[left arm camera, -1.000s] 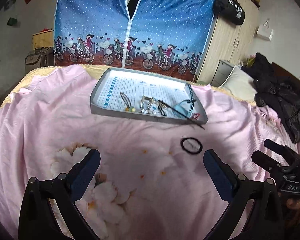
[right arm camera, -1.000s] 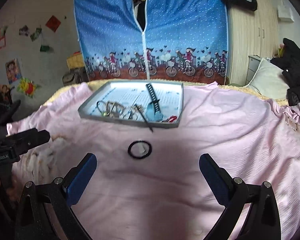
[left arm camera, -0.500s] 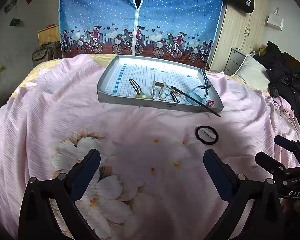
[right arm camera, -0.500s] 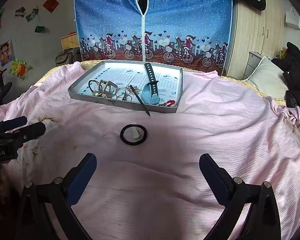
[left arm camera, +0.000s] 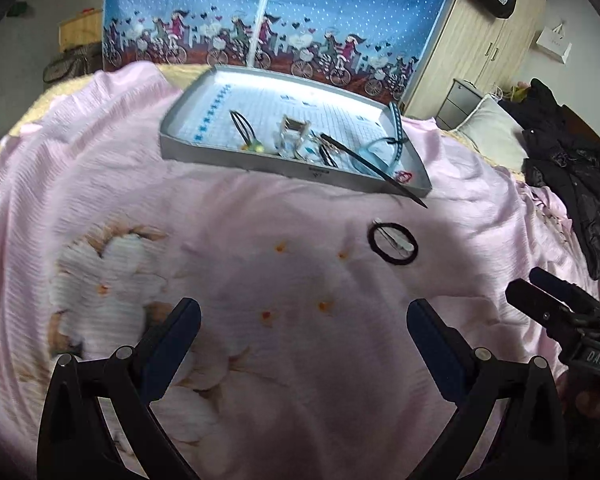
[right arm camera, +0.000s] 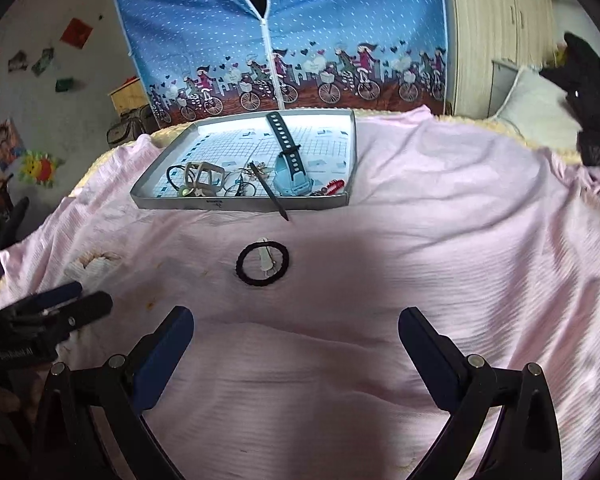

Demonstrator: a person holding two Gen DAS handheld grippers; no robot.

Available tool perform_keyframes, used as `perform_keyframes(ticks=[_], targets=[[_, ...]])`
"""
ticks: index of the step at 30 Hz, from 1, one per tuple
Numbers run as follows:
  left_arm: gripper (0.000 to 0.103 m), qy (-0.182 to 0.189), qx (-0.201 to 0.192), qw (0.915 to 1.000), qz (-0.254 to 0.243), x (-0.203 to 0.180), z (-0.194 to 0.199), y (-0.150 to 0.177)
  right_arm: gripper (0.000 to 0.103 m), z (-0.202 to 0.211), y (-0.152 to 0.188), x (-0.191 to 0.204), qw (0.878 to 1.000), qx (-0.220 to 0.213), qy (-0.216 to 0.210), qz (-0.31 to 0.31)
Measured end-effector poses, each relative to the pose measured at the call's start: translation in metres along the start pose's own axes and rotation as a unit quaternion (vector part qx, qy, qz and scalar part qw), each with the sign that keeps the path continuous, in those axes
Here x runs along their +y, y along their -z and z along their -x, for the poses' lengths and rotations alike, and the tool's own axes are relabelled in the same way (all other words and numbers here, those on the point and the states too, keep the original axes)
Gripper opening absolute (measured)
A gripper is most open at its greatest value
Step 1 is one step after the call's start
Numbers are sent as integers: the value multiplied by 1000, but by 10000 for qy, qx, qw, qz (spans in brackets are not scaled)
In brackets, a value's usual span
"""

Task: Organize jewelry
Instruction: 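Move both tools back toward the black hair tie with white clip, then grasp the black hair tie with the left tool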

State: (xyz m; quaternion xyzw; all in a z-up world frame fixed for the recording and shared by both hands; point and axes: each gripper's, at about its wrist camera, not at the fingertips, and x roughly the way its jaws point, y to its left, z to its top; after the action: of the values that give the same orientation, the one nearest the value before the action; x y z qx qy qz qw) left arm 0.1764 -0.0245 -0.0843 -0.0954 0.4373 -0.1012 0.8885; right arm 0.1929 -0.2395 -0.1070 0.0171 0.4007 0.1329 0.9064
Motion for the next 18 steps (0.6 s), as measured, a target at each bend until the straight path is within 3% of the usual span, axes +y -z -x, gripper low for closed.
perform_keyframes(ticks=[4,11,15,18], targets=[[100,231,146,9996,-121,-7,-7,-3,103,-2,-8,-5,10000,48,-16,78],[91,718,653,9912,-902,-27,-30,-21,103,-22,-20,-22,9992,309,29,233],[77,767,792,9880,-1083,-33,-49,-30,103,-41,-25,-26,9978,512,21,428],[69,937,803,9885,-872,-30,-66,-40,103,-54,-28,-25,9954,618,73,732]])
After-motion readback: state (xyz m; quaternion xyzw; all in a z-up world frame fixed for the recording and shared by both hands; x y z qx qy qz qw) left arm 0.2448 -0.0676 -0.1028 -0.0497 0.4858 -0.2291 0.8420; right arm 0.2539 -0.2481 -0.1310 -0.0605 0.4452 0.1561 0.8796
